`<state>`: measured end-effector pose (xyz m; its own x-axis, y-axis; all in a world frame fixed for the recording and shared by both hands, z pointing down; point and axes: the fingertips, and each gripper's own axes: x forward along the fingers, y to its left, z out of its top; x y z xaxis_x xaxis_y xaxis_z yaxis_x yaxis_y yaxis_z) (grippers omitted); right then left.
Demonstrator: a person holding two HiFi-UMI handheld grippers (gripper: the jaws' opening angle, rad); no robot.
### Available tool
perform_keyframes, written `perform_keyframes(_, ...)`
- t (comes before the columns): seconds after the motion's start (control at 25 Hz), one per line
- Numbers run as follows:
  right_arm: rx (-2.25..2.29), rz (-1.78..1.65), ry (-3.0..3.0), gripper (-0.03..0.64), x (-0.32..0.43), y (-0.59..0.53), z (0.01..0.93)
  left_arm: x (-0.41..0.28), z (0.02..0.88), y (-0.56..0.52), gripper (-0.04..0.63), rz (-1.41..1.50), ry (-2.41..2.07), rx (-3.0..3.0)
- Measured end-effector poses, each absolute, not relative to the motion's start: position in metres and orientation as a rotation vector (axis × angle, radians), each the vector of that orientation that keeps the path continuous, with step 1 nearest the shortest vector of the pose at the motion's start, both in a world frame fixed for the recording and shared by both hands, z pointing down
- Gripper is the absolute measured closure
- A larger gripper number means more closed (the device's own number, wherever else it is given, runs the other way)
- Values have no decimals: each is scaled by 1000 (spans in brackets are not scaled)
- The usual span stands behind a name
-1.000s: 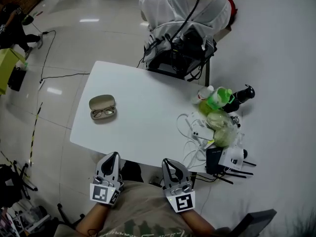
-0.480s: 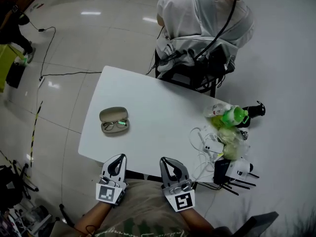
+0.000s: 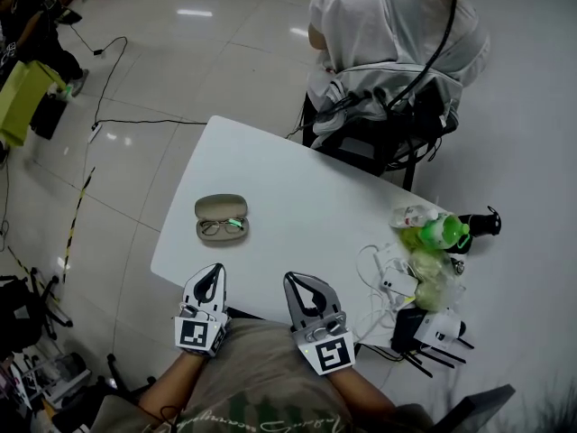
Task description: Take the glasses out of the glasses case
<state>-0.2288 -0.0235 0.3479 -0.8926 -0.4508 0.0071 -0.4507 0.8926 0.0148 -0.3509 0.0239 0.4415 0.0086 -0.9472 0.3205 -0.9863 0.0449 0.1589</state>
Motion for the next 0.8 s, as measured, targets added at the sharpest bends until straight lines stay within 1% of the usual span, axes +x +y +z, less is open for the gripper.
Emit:
perform_keyframes(0.08,683,11,-3053,604,-238,-24,352,-358,450,19,588,209,-2000,1938)
perform_keyframes(0.24,630,37,-3054,604,-251,-23,356,-371,484,8,588,394,-1930,1981)
perform_keyframes(0.4,583,141,-3023,604,-263,-21,369,-385,550,5,588,777,-1738,1936)
perform_keyframes(0.48,567,170,-3005,604,-266,-18,375,-390,573,0,588,913,-1656,1940)
perform_keyframes(0.68,518,172,-2989,604,-274,-14,382,-399,607,-16,588,1185,-1425,2050)
perform_keyframes(0.8,530,220,-2965,604,-277,-13,389,-409,618,-32,588,1381,-1384,2104)
